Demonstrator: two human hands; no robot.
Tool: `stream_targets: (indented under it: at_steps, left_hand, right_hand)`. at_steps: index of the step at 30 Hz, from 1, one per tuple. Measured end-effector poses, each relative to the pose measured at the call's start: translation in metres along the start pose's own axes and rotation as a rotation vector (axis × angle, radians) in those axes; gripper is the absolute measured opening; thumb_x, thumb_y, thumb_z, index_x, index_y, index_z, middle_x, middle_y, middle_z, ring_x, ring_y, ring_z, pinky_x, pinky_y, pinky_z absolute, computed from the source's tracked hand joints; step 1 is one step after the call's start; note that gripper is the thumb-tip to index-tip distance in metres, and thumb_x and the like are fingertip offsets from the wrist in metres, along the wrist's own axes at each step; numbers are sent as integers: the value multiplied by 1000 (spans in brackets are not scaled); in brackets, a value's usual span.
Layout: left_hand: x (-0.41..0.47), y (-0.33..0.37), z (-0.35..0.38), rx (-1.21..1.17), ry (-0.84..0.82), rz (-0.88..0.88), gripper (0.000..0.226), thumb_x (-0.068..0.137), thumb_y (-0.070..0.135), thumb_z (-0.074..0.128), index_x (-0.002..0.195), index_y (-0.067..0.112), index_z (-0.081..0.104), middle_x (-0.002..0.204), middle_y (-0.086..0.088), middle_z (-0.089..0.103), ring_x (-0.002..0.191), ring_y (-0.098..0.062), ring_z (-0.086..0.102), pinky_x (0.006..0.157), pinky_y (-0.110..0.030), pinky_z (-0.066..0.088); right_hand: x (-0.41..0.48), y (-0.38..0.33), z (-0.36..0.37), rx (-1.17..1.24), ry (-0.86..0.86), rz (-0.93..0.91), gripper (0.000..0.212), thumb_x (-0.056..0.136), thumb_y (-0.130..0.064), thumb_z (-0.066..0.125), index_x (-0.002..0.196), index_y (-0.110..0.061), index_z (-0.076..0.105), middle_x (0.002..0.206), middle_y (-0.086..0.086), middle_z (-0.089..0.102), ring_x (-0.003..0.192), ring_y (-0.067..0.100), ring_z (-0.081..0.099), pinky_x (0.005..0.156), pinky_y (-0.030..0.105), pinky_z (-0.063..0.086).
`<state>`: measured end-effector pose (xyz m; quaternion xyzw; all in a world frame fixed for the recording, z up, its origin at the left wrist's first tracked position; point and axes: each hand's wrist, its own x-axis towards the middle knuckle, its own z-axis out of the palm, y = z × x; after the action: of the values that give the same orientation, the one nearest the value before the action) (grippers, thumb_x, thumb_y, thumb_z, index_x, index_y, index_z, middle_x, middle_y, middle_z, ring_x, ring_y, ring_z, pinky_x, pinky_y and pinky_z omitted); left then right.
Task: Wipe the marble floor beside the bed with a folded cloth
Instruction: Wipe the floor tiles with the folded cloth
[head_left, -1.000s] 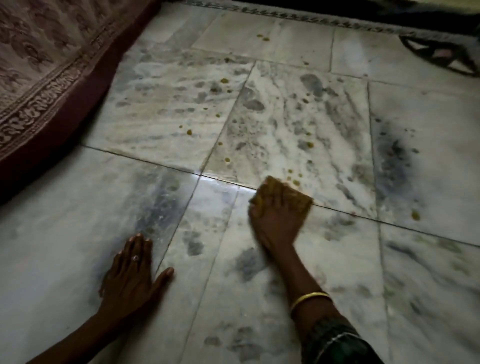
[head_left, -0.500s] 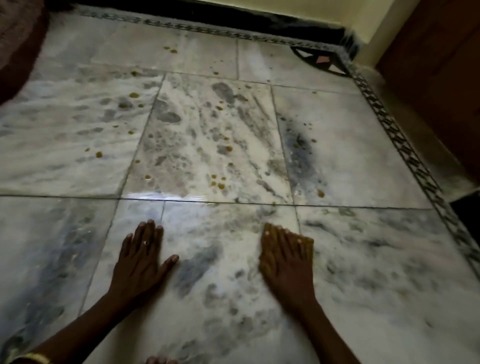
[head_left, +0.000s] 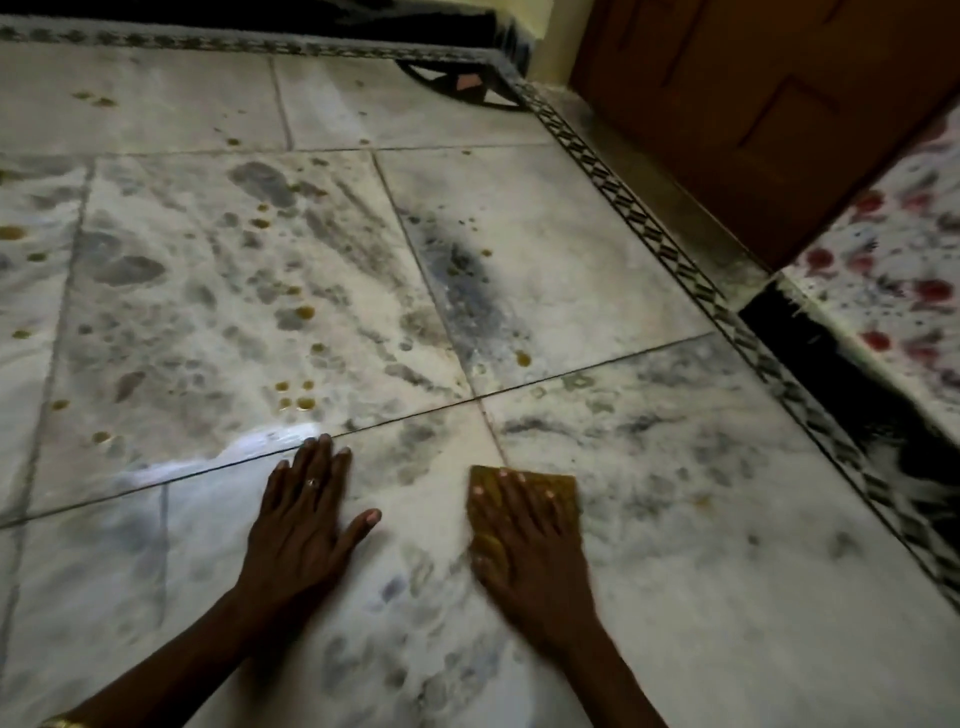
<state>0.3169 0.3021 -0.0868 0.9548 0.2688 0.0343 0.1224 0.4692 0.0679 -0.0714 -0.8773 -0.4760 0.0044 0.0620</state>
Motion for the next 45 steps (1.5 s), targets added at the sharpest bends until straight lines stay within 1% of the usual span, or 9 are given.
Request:
stream_targets:
  at_steps: [4, 7, 12, 18, 23, 29, 32, 39, 45]
  left_hand:
    - [18, 13, 8, -17, 24, -47, 85, 93, 68, 10, 148, 8, 35, 159, -15, 21, 148, -25, 13, 118, -43, 5]
    - [16, 17, 11, 4, 58, -52, 82, 94, 66, 12, 149, 8, 31, 160, -14, 19, 149, -26, 13, 119, -47, 7]
    - [17, 15, 11, 9, 80, -39, 80, 94, 64, 16, 150, 8, 28, 160, -14, 17, 149, -26, 12, 119, -49, 9]
    - [17, 16, 9, 29, 61, -32, 80, 95, 63, 15, 150, 7, 28, 160, -16, 18, 149, -28, 14, 119, -50, 11]
    - [15, 13, 7, -8, 64, -18, 81, 97, 61, 12, 150, 2, 25, 159, -17, 21, 148, -28, 17, 118, -50, 13]
    - [11, 13, 3, -160, 128, -57, 83, 96, 63, 14, 151, 1, 19, 158, -17, 25, 147, -28, 21, 118, -46, 15]
    - [11, 15, 0, -191, 140, -65, 83, 96, 63, 16, 150, 1, 23, 157, -18, 25, 147, -29, 21, 118, -45, 16]
    - [10, 18, -2, -219, 143, -76, 82, 96, 66, 14, 152, 7, 23, 158, -17, 22, 148, -28, 17, 119, -44, 12]
    - [10, 15, -1, -237, 140, -86, 83, 96, 66, 15, 150, 4, 26, 158, -18, 23, 147, -30, 20, 117, -46, 15]
  right_hand:
    - [-3, 71, -11, -21, 25, 257, 70, 91, -54, 32, 151, -36, 2, 155, 4, 27, 141, 22, 26, 113, 47, 16]
    - [35, 108, -11, -24, 28, 508, 67, 91, -52, 26, 151, -25, 15, 155, 10, 29, 141, 28, 27, 113, 53, 16]
    - [127, 125, -7, -24, 33, 756, 66, 97, -55, 18, 152, -21, 3, 161, 7, 8, 148, 24, 2, 117, 48, -3]
    - [199, 77, -8, 89, 34, 563, 62, 98, -52, 21, 152, -23, 13, 161, 4, 9, 148, 23, 2, 117, 42, -5]
    - [199, -22, 2, 100, 121, 204, 59, 90, -47, 32, 142, -23, 43, 147, 9, 43, 137, 33, 37, 116, 53, 7]
    - [115, -61, 13, 86, 6, -112, 74, 89, -54, 44, 152, -24, 19, 160, 0, 13, 148, 18, 5, 117, 45, 7]
    - [77, -26, 11, 69, 0, -59, 81, 85, -61, 42, 152, -22, 17, 160, -1, 12, 148, 14, 3, 116, 47, 9]
    - [119, -17, 2, 207, 136, 454, 95, 81, -71, 26, 151, -8, 15, 157, 13, 22, 146, 25, 16, 118, 46, 9]
    - [137, -70, 11, 147, 34, 213, 115, 72, -89, 18, 150, -6, 0, 158, 17, -3, 147, 28, -6, 118, 42, -5]
